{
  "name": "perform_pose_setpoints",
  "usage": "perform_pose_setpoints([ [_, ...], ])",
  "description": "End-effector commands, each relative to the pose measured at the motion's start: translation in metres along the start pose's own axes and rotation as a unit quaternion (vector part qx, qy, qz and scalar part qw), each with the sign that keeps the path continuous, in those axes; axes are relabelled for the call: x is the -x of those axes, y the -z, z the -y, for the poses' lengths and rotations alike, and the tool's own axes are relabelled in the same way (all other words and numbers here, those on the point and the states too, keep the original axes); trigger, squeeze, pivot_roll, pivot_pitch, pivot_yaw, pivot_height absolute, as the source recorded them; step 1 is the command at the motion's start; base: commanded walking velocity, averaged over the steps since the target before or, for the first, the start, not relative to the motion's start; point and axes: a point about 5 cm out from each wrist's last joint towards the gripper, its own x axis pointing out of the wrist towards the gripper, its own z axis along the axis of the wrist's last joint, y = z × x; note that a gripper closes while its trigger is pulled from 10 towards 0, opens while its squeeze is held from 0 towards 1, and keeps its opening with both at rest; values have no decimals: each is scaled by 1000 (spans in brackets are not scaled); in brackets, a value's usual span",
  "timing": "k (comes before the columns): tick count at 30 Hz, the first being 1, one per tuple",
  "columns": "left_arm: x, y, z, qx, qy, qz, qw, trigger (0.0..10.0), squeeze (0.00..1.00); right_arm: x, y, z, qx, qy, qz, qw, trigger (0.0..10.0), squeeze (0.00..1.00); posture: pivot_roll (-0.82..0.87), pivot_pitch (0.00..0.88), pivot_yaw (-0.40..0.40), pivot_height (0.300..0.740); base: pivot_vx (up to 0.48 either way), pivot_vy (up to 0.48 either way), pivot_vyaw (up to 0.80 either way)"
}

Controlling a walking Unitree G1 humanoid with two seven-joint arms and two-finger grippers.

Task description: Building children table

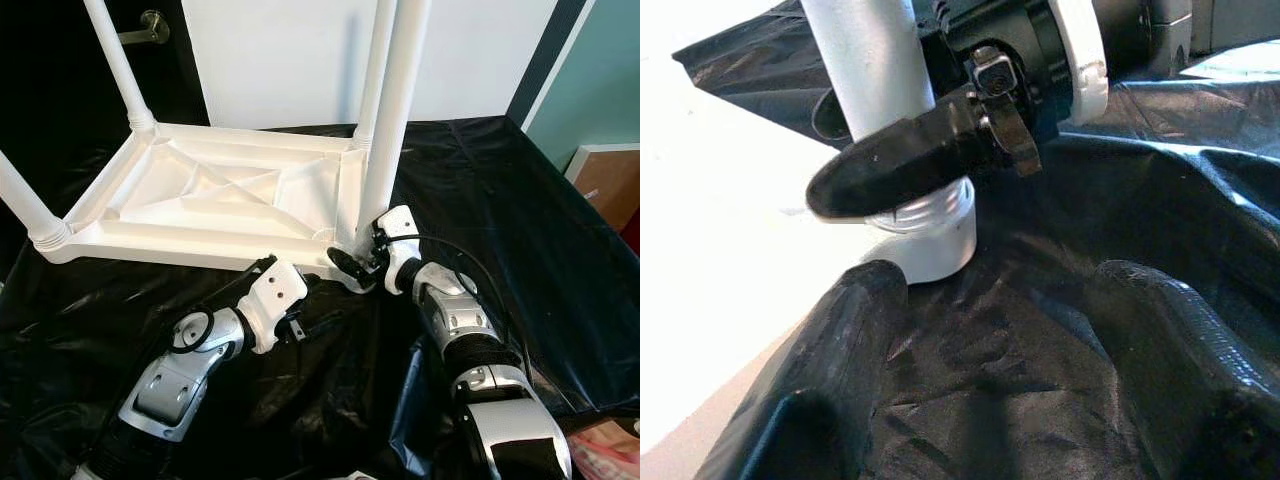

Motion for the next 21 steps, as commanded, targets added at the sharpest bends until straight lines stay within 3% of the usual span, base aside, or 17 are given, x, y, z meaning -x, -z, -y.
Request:
perform_pose_setpoints([
  [1,1,0,-5,-2,-49,-3,999,10000,0,-3,7,-6,7,-27,-21,999,0,0,47,32,-53,740,0,0,0],
  [8,1,1,-4,0,-48,-2,999,10000,0,0,13,-2,0,-26,-30,999,0,0,36,33,-46,740,0,0,0],
  [9,1,1,-3,0,-46,-2,999,10000,0,0,14,-1,-7,-18,-31,999,10000,0,33,35,-44,740,0,0,0],
  [17,1,1,-1,2,-41,-3,999,10000,0,0,17,-1,5,30,-47,998,10000,0,29,39,-47,740,0,0,0],
  [21,1,3,1,4,-40,-4,999,10000,0,-2,20,-4,-18,91,-47,995,10000,0,30,39,-53,740,0,0,0],
])
